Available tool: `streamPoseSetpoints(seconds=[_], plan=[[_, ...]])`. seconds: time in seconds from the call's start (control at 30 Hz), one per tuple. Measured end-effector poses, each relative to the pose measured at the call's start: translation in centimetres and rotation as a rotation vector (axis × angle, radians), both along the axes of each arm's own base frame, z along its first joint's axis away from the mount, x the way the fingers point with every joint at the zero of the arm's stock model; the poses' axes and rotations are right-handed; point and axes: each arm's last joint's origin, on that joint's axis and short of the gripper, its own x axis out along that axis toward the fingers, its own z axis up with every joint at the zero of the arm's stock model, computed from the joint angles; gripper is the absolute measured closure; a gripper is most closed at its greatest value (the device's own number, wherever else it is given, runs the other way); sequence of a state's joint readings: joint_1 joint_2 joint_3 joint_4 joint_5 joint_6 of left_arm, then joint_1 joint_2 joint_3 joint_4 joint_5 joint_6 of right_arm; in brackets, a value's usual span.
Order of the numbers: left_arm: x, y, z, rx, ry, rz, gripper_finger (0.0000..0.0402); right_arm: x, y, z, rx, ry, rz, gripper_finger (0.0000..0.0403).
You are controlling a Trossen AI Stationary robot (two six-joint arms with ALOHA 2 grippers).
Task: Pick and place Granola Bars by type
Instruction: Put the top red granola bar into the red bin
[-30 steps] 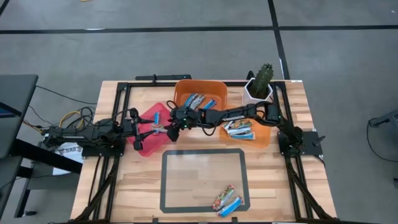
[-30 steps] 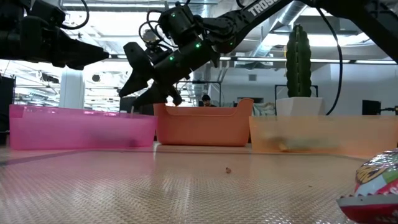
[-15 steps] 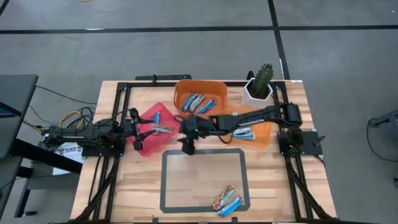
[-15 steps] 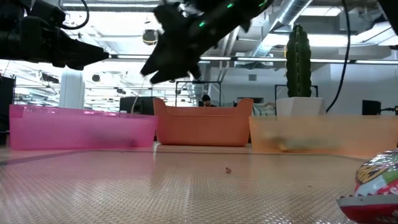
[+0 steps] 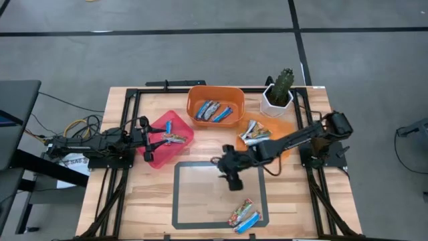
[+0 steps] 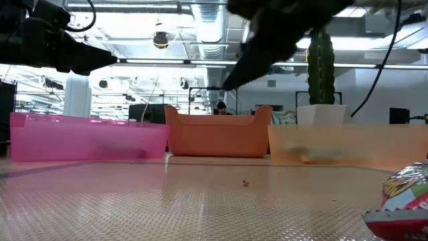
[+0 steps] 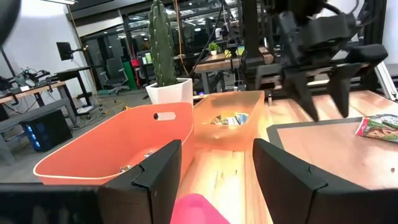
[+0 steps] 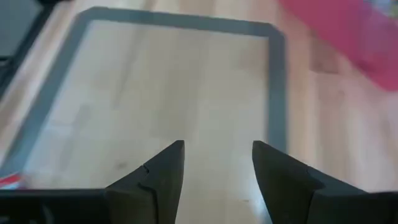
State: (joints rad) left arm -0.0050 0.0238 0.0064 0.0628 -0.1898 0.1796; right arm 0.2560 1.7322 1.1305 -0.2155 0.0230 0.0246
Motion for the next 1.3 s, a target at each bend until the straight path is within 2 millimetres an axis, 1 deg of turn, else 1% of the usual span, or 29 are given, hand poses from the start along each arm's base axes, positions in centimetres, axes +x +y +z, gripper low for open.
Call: streamPoseSetpoints(seconds=[0.13, 0.37, 0.6, 0.77, 1.0, 1.13, 1.3], plan=[[0.0, 0.0, 0.0, 0.000, 0.000, 0.000, 0.0209, -2.1, 2.1, -0.9, -0.009, 0.030, 0.072, 0.0222], [0.0, 0.0, 0.0, 0.000, 0.000, 0.000, 0.0209, -5.2, 5.5, -2.6, -0.032, 0.084, 0.199, 0.0221], [0.0, 0.0, 0.0, 0.000, 0.000, 0.000, 0.0209, -7.1, 8.6, -2.8, -0.053, 0.106, 0.313, 0.0227], [0.0, 0.0, 0.0, 0.000, 0.000, 0.000, 0.0209, -8.0, 9.8, -4.0, -0.083, 0.163, 0.356, 0.0226], [0.0, 0.0, 0.0, 0.000, 0.000, 0.000, 0.0209, -8.0, 10.8, -5.5, -0.104, 0.191, 0.377, 0.0227], [0.0, 0.0, 0.0, 0.000, 0.000, 0.000, 0.0209, -8.1, 11.4, -6.0, -0.105, 0.189, 0.393, 0.0226], [0.0, 0.0, 0.0, 0.000, 0.000, 0.000, 0.0209, -8.4, 11.6, -6.0, -0.111, 0.197, 0.404, 0.0226]])
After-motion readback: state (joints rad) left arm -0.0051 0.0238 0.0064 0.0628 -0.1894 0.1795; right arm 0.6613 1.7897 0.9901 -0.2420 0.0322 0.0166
